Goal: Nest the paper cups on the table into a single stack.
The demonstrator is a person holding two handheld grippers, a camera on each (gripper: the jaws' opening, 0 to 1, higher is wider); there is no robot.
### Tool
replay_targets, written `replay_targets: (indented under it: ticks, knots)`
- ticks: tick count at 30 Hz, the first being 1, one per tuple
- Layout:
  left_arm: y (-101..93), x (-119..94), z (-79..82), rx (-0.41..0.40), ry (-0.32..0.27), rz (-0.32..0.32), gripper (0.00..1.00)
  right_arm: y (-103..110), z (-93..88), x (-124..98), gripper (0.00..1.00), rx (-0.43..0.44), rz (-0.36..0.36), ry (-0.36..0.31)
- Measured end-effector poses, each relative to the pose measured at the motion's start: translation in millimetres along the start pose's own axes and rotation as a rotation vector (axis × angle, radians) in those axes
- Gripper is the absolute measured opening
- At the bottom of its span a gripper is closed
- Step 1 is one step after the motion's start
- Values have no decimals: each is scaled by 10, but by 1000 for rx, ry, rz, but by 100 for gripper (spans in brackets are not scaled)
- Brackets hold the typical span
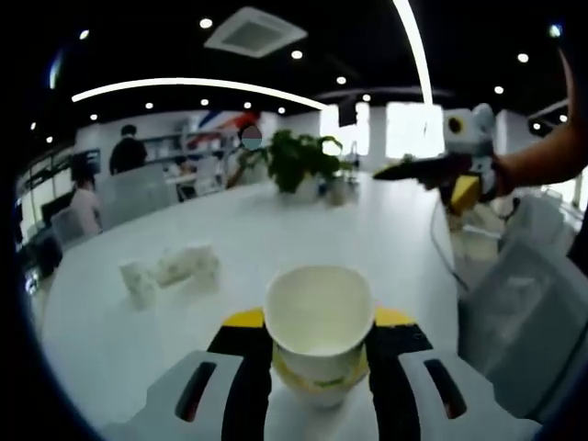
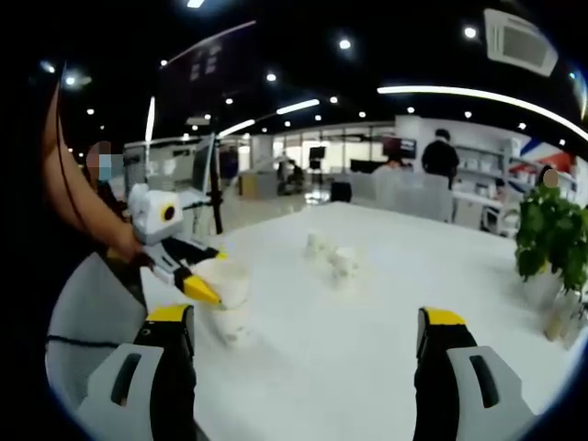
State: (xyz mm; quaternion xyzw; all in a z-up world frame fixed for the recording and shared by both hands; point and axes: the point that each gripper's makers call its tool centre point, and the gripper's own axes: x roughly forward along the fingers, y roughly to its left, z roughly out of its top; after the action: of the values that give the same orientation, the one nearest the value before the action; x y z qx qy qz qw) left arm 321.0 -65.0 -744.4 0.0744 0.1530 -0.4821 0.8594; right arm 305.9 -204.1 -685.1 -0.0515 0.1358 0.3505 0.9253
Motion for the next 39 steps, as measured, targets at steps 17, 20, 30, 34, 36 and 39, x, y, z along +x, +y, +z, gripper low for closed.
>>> replay_targets:
  ticks: [17, 20, 30, 34, 36, 39]
  knots:
    - [13, 4, -140, 17, 68, -6, 42, 7, 2, 12, 99, -7, 9, 4]
    - [3, -7, -143, 14, 73, -3, 43, 14, -8, 15, 99, -6, 12, 5]
    - [34, -74, -96, 5, 76, 0, 57, 5, 33, 32, 99, -10, 15, -1]
    - [183, -161, -16, -18, 64, 42, 65, -15, 61, 61, 99, -17, 16, -3]
    - [282, -224, 79, -34, 43, 64, 68, -15, 81, 81, 99, -21, 18, -6]
    - [451, -317, 218, -47, 13, 102, 75, -33, 115, 106, 99, -27, 17, -11]
